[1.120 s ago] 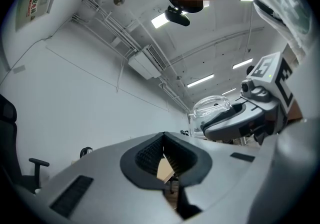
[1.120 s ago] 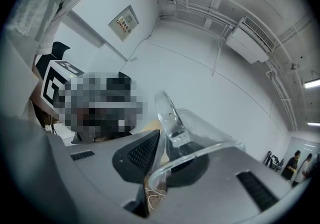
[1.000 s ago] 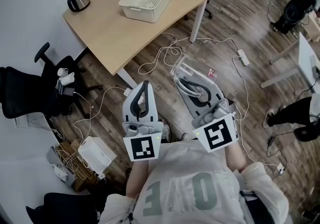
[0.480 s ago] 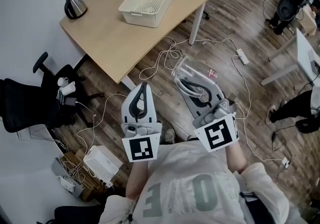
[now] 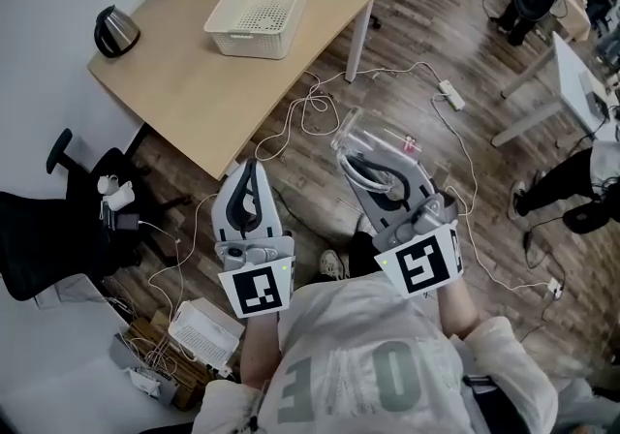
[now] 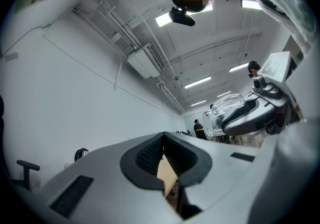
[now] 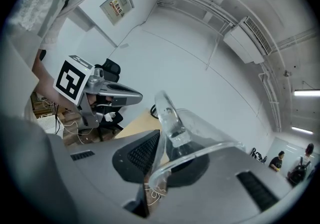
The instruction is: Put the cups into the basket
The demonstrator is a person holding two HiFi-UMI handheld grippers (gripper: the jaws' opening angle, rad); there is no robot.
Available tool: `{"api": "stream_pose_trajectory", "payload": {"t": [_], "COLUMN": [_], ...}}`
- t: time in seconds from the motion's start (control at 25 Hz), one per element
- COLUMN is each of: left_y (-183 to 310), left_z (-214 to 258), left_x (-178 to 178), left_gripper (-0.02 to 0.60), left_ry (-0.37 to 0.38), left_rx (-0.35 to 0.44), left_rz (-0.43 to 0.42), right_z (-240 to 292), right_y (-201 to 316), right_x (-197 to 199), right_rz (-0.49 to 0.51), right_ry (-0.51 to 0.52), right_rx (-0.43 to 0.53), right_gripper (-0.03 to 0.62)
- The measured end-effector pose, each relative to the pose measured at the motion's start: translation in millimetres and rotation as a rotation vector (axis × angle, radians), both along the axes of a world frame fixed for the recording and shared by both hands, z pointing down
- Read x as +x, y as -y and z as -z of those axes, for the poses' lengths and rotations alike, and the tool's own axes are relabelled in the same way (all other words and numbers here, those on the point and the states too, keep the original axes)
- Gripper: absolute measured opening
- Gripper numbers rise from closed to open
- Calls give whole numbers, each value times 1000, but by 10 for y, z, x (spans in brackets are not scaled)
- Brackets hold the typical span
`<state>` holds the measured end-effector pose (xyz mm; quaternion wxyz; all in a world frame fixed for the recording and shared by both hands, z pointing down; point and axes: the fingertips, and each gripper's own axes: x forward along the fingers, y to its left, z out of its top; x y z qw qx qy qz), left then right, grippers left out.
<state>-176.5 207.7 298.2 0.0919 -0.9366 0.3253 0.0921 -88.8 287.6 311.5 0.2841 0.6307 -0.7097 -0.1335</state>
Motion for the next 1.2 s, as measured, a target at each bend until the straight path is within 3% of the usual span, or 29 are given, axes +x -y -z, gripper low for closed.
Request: {"api": "stream_pose_trajectory", "payload": {"t": [0.24,0.8,1.2], "left_y": [247,1102,1571], "left_z": [37,269,273], "left_x": [315,1536,2126], "left_gripper": [8,8,8], "left_ry": [-3,5,19], "left_rx": [17,45,51], "left_rz": [15,102,185], "right_z": [-6,141,125], "right_y": [328,1575,2100], "right_x": [383,1460,2121], "right_rz": [12,185,259], "right_ry": [2,15,32], "right_rx": [9,27,28], "right_gripper": [29,29,29]}}
